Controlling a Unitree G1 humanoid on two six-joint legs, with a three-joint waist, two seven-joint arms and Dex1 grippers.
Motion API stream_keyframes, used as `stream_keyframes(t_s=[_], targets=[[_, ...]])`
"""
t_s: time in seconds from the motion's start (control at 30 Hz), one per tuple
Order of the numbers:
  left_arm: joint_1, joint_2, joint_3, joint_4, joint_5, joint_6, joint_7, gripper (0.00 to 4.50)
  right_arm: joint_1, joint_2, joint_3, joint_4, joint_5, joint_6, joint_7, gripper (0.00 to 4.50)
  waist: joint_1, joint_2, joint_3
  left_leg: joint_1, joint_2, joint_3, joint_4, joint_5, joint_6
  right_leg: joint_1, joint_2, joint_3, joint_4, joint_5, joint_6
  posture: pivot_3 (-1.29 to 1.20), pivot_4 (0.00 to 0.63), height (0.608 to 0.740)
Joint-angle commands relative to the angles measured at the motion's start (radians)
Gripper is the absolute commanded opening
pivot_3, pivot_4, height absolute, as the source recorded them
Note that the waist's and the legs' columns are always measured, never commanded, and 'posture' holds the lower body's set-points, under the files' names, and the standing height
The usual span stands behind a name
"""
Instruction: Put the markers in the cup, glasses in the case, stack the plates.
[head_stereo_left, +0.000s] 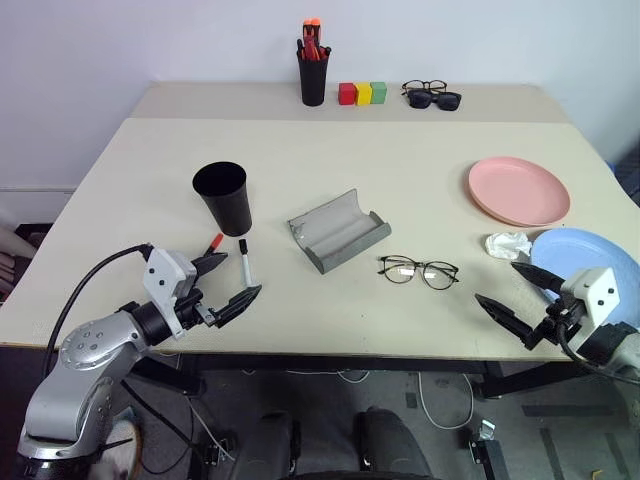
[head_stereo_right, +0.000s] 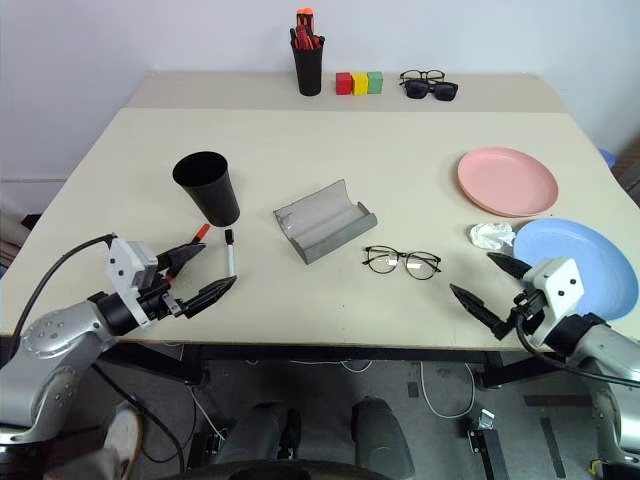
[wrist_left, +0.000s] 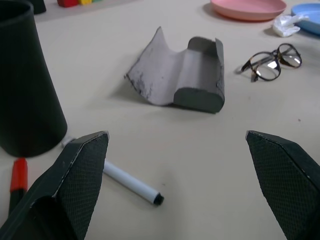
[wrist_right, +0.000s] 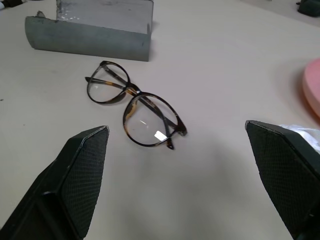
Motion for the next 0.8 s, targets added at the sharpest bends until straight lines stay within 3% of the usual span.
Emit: stream_keyframes(t_s=[0.03,0.5,0.8], targets=[[-0.009,0.001,0.002,-0.032,-0.006,-0.007,0.000,4.50,-0.007,0.018,-0.004,-0.042,0.021,0.004,-0.023,4.47,0.000,0.000,0.000,0.000,0.000,0.000,0.000,0.000,0.000,0.000,0.000,0.000,0.000,0.000,0.000,0.00,0.150,0.740],[0.027,0.011,0.037,0.066,0.043,-0.108,-0.056,4.50,-0.015,0.066,0.054,-0.118,0.017,0.002,-0.059,4.47,-0.001,0.001,0.001,-0.004,0.000,0.000,0.000,0.000,0.000,-0.003,0.000,0.000,0.000,0.000,0.000,0.00,0.150,0.740],[0.069,0.058,0.105,0.060,0.026,-0.105,-0.078,4.50,0.012,0.014,0.058,-0.245,0.038,0.014,-0.009,4.47,0.002,0.001,0.001,-0.011,0.000,0.000,0.000,0.000,0.000,-0.010,0.000,-0.001,0.000,0.000,0.000,0.00,0.150,0.740]])
